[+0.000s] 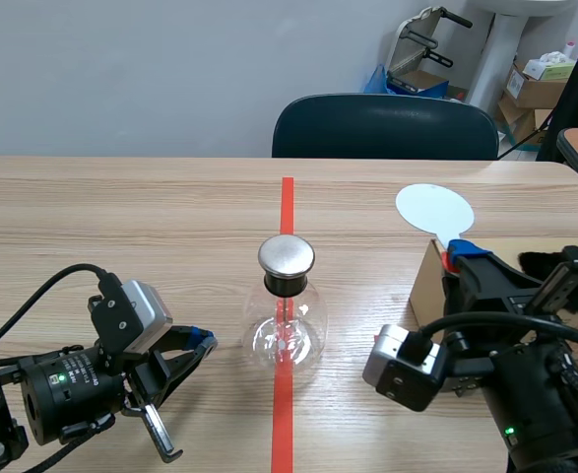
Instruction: Do the electroscope experiment
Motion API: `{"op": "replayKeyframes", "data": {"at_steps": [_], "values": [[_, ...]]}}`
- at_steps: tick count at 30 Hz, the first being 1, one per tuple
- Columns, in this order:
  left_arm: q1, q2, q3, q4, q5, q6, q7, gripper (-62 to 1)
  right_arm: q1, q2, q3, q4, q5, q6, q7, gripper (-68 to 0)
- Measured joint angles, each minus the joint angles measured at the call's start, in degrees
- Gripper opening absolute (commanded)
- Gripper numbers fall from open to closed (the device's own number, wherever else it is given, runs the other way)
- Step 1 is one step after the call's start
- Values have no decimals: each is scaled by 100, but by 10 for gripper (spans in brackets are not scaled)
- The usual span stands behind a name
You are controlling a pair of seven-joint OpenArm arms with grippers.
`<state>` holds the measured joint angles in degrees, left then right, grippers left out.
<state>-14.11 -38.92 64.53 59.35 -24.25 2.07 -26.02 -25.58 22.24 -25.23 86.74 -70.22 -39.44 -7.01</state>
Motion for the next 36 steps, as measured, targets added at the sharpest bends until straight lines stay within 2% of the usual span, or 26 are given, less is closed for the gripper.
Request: {"op": "replayKeyframes", "data": {"at_steps": [19, 23, 36], "values": [[0, 0, 0, 0, 0, 0, 2, -583, 0, 0, 0, 0, -7, 0, -17, -667], [0, 0, 0, 0, 0, 0, -2, -583, 0, 0, 0, 0, -142, 0, 103, -667], [0, 0, 0, 0, 0, 0, -2, -583, 0, 0, 0, 0, -490, 0, 1880, -667]]}}
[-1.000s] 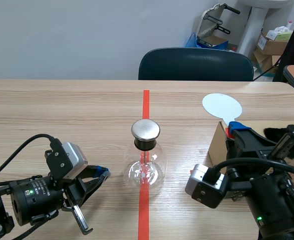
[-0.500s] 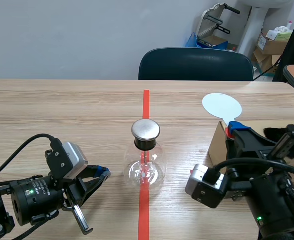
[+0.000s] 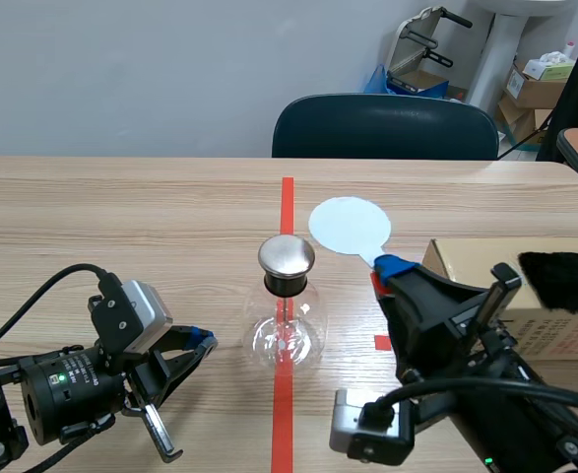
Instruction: Do the electroscope experiment
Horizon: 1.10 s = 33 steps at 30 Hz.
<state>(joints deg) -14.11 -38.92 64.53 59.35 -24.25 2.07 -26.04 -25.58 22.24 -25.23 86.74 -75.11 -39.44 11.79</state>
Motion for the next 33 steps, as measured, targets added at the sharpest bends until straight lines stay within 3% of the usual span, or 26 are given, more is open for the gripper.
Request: {"op": "replayKeyframes", "data": {"at_steps": [12, 33], "values": [[0, 0, 0, 0, 0, 0, 0, -583, 0, 0, 0, 0, -11, 85, 1036, -667], [15, 0, 0, 0, 0, 0, 94, -583, 0, 0, 0, 0, -11, 107, 1132, -667]]}}
